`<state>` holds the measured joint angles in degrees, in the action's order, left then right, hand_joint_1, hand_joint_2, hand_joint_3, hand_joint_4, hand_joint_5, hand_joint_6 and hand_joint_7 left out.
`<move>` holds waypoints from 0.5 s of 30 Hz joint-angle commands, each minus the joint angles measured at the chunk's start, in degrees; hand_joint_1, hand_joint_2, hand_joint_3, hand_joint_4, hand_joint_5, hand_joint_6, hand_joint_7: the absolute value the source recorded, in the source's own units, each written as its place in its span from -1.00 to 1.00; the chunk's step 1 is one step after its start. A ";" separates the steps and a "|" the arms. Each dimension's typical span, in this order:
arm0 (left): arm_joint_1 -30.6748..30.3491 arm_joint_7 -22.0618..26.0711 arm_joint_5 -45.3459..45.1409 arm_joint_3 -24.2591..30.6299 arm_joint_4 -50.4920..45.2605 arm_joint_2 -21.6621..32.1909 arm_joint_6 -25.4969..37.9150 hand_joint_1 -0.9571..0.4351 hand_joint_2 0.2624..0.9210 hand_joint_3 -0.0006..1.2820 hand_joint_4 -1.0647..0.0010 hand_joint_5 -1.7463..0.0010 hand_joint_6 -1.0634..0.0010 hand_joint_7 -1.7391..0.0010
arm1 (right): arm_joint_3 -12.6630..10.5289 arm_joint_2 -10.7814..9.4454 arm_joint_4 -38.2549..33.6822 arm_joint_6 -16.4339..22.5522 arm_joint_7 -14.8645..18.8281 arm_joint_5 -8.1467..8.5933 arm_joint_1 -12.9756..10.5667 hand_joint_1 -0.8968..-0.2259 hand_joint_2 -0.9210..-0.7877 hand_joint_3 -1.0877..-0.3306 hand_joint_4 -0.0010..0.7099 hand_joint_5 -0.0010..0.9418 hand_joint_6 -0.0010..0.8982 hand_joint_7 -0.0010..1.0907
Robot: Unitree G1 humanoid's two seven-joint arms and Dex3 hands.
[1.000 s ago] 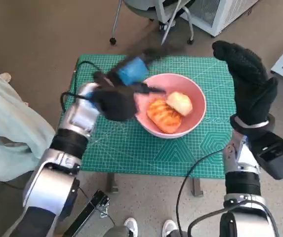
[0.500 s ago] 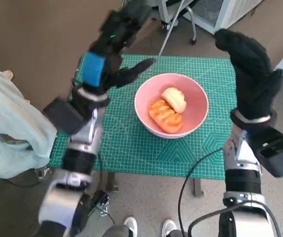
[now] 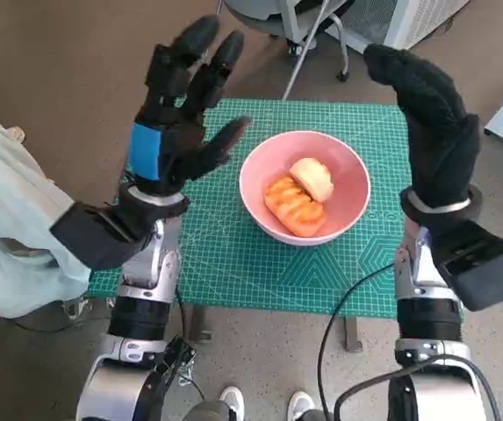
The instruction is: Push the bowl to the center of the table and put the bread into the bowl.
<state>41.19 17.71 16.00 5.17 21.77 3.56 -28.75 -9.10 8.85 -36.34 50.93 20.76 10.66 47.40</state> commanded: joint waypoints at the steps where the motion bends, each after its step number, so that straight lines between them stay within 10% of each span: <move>1: -1.44 0.01 0.13 -0.10 -2.18 -0.65 1.12 -0.12 1.00 -0.65 0.29 0.99 0.79 0.16 | 0.52 0.68 -0.77 -0.28 -0.65 -1.29 0.28 0.02 -1.00 -0.05 -0.04 -1.00 -0.96 0.36; 15: -2.46 0.34 -0.76 -0.12 -3.09 -1.14 0.54 -0.13 1.00 -0.66 0.29 0.99 0.78 0.16 | 0.57 1.09 -0.86 -1.25 -1.22 -1.96 0.93 0.01 -1.00 -0.07 -0.07 -1.00 -0.95 0.34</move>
<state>39.29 17.78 15.82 5.18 19.72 2.39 -27.63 -8.63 9.21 -36.40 50.33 20.19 9.03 48.29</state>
